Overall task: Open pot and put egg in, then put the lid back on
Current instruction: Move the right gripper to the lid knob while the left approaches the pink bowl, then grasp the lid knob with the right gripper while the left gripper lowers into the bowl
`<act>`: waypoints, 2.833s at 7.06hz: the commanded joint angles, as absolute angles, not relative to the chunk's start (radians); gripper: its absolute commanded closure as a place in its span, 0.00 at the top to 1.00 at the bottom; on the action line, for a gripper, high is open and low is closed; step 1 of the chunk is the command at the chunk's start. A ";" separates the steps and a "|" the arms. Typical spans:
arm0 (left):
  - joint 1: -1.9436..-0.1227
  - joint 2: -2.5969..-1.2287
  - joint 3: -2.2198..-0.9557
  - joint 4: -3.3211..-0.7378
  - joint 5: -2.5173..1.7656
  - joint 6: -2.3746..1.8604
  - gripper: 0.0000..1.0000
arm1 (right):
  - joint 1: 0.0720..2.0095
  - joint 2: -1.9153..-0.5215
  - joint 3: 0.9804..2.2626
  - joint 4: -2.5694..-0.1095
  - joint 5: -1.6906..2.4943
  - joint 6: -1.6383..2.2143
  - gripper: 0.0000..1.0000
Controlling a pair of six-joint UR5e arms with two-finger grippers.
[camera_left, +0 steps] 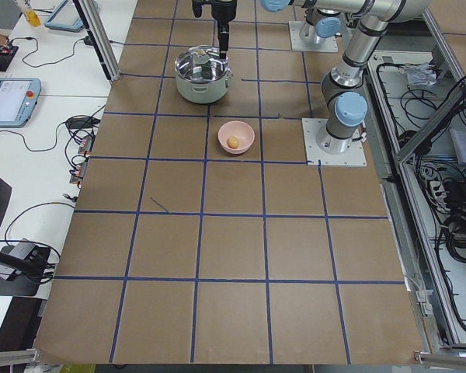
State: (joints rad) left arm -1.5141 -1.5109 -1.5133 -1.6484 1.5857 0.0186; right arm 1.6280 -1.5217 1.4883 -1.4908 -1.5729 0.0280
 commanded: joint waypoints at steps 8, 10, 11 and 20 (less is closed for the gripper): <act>-1.358 -1.543 -1.746 -1.454 1.585 0.166 1.00 | 1.949 -1.230 1.390 -1.835 -1.540 0.365 1.00; -1.338 -1.566 -1.859 -1.355 1.589 0.193 1.00 | 2.018 -1.102 1.364 -1.952 -1.568 0.448 1.00; -1.318 -1.568 -1.905 -1.327 1.591 0.221 1.00 | 2.031 -1.094 1.361 -1.971 -1.568 0.451 1.00; -1.204 -1.601 -2.178 -1.043 1.569 0.478 1.00 | 2.033 -1.094 1.367 -1.999 -1.554 0.463 0.15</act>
